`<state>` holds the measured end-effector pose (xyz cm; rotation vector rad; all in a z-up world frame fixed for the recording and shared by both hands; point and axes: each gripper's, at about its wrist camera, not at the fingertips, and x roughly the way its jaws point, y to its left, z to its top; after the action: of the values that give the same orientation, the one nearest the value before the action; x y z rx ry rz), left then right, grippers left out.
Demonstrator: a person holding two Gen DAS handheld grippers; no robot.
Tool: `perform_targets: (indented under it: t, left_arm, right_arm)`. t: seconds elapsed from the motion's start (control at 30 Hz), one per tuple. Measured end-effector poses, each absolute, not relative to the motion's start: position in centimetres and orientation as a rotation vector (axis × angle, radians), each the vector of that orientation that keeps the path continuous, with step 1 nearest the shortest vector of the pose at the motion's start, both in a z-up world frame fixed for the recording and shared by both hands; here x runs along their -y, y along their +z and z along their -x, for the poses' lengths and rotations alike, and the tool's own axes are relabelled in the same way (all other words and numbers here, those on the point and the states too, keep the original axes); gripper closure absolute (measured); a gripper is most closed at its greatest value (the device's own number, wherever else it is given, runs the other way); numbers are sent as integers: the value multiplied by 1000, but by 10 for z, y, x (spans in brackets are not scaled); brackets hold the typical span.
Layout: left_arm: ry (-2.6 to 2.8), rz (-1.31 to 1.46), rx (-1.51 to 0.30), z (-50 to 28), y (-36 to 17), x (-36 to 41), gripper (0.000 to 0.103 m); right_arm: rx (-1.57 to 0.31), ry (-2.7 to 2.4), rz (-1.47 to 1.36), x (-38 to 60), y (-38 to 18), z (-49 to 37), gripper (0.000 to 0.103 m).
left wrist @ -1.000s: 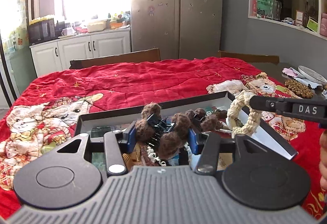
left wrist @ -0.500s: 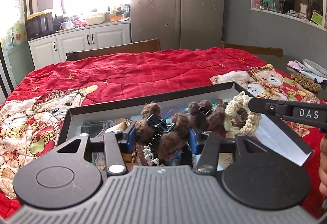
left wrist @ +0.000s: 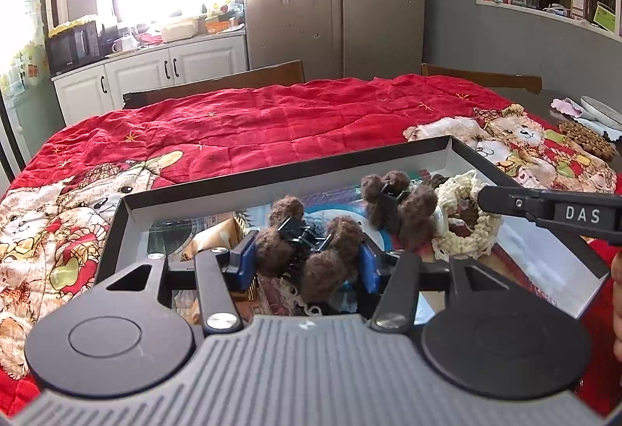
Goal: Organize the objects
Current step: 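Carry the pompom clip and lace scrunchie up and over the black box, then lower both items into the box and open both tools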
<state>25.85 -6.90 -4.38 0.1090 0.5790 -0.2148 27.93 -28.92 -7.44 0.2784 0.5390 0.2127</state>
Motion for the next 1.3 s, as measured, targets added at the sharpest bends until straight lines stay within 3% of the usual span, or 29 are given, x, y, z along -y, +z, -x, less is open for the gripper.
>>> perform_targets:
  t: [0.53, 1.0, 1.3]
  left_arm:
    - [-204, -144, -609, -259, -48, 72, 38]
    - [-199, -140, -604, -258, -48, 72, 30]
    - [-210, -132, -574, -253, -43, 72, 17]
  right_arm:
    - [-542, 196, -243, 287, -76, -281, 92]
    - [-534, 184, -229, 288, -76, -279, 84]
    - [-514, 188, -225, 288, -72, -276, 64]
